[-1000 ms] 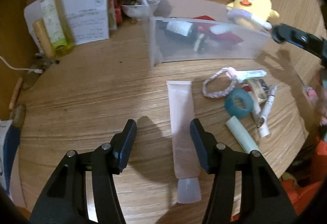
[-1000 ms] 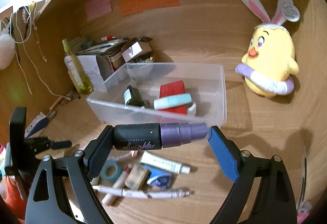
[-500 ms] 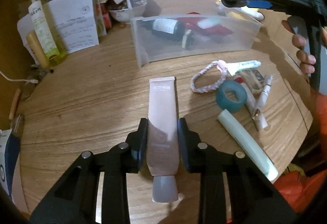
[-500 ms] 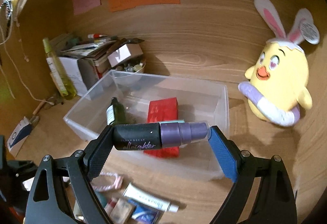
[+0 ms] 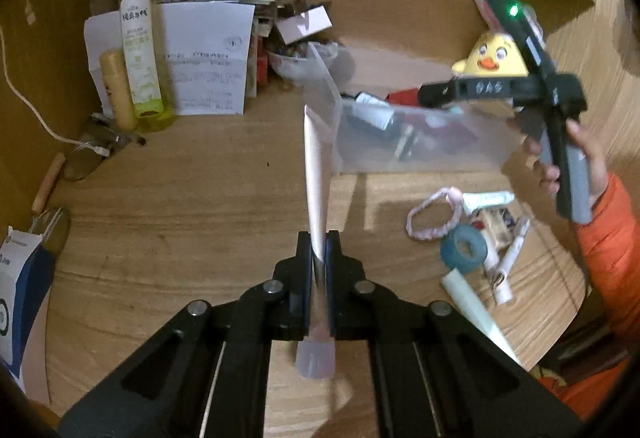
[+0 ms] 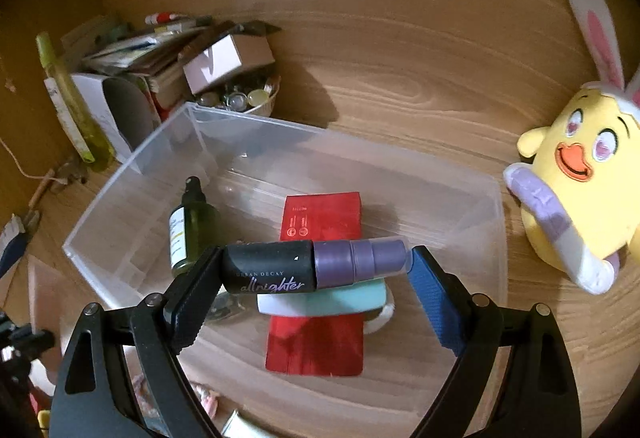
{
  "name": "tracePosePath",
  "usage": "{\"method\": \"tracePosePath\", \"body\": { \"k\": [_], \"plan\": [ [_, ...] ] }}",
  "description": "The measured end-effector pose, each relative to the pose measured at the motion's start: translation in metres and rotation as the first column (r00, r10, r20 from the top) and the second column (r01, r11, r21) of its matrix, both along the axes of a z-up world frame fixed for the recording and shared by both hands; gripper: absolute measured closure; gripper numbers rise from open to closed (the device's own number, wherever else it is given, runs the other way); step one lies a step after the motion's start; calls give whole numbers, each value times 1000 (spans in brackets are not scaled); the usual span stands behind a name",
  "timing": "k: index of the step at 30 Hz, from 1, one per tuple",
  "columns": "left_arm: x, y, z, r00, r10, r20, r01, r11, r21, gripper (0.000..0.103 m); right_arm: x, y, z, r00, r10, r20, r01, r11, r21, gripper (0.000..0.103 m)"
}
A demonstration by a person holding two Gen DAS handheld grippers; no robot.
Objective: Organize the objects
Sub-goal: 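Carry the makeup spray into the box while the left gripper grasps the pink tube, then lower the pink tube into the clear box and open the left gripper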
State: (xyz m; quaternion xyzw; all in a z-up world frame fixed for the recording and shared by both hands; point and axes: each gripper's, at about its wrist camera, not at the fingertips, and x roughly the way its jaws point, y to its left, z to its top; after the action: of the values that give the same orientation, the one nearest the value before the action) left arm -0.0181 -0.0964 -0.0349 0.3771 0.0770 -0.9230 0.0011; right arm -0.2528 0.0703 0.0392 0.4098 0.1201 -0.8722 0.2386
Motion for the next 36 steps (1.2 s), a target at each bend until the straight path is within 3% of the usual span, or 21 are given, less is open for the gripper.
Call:
{"method": "tracePosePath", "body": {
  "k": [6, 16, 22, 28, 36],
  "plan": [
    [-8, 1, 15, 999, -8, -39, 8, 1000, 4, 98, -2, -6, -5, 999, 24, 25, -24, 999, 24, 13],
    [-21, 1, 80, 979, -18, -203, 18, 1000, -1, 98, 10, 3, 9, 999, 37, 0, -37, 999, 32, 11],
    [-43, 9, 113, 963, -28, -270, 20, 999, -32, 98, 36, 27, 28, 998, 60, -24, -61, 997, -43, 10],
    [-83, 24, 113, 969, -40, -243, 29, 998, -51, 98, 75, 55, 37, 994, 93, -52, -98, 989, -107, 10],
    [-141, 37, 74, 996, -26, -86, 20, 997, -69, 98, 118, 80, 11, 991, 125, -45, -130, 982, -136, 10]
  ]
}}
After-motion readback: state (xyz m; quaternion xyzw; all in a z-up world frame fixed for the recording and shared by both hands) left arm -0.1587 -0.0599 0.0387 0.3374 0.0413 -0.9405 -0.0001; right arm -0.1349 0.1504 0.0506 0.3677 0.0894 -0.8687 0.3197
